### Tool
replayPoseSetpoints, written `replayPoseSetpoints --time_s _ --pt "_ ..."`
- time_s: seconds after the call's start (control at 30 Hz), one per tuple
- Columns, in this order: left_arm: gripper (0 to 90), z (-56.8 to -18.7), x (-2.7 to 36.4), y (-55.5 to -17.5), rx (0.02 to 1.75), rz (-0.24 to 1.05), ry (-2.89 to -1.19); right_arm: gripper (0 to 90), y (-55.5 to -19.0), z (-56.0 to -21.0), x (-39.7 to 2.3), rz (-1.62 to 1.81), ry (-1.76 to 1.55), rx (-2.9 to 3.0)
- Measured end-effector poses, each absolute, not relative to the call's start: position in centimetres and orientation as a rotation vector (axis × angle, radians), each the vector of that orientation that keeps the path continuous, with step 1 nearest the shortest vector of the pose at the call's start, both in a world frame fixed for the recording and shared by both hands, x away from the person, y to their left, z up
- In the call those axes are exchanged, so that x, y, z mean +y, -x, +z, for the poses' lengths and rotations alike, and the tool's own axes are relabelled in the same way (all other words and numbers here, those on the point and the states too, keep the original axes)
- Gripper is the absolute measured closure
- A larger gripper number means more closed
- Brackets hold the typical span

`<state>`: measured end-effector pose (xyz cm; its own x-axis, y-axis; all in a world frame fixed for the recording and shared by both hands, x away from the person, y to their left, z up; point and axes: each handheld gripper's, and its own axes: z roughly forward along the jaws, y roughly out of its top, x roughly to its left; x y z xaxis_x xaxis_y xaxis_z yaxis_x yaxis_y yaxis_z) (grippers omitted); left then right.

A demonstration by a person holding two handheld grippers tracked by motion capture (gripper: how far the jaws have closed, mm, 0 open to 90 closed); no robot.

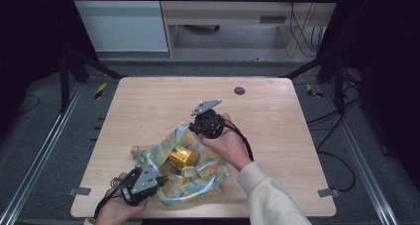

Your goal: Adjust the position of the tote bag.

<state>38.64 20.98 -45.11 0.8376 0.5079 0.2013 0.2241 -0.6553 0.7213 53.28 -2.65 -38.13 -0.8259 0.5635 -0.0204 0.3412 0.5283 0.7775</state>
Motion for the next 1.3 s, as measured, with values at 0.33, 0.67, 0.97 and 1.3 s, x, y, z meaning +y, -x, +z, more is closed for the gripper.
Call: replayPoseSetpoints --time_s 0.33,0.67,0.97,1.3 --pt "89.1 -45.1 21.3 -38.8 0.552 0.515 -2.289 89.8 -55.7 -40.0 -3.1 1.128 -0.850 2.509" --pt "89.0 -45.2 21.4 -38.9 0.560 0.520 -2.301 89.9 -57.3 -42.0 -4.0 1.058 -0.926 2.525" --pt "89.0 -45.4 21.4 -39.0 0.564 0.537 -2.308 90.0 -58.1 -43.7 -5.5 0.996 -0.999 2.524" --pt "89.1 -45.6 21.4 -39.0 0.571 0.514 -2.318 90.0 -58.7 -45.1 -7.8 1.009 -1.059 2.490"
